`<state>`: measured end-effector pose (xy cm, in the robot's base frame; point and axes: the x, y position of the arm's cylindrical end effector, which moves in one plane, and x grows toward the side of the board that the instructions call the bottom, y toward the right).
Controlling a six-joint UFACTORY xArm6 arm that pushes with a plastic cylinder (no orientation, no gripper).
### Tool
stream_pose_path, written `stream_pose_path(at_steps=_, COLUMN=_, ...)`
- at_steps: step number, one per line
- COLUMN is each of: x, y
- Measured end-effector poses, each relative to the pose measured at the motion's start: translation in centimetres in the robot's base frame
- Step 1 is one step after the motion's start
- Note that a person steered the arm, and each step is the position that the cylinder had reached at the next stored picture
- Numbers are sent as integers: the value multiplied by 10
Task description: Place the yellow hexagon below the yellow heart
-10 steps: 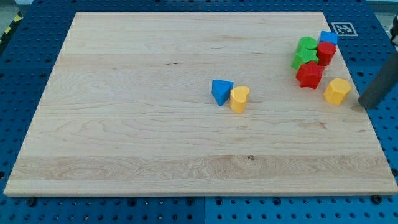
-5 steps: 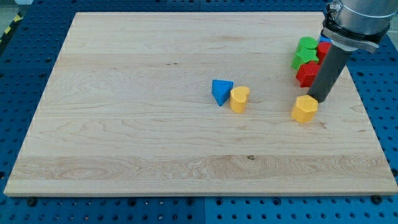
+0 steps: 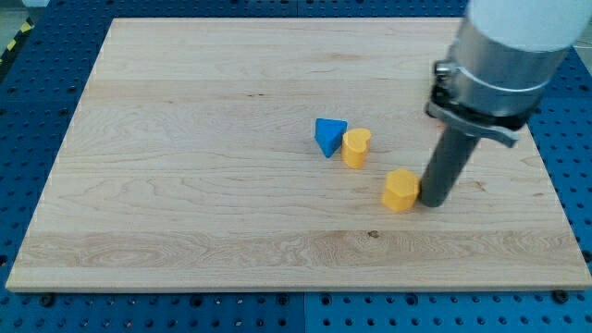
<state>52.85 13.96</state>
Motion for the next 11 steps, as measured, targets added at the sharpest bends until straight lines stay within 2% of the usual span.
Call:
stream_pose_path(at_steps=2, x=18, y=1)
stream_pose_path(at_steps=4, x=18, y=-49)
stream_pose_path(at_steps=5, x=18, y=-55)
stream_pose_path(at_steps=7, x=24, y=-5)
stream_pose_path(at_steps=11, x=6, y=-52)
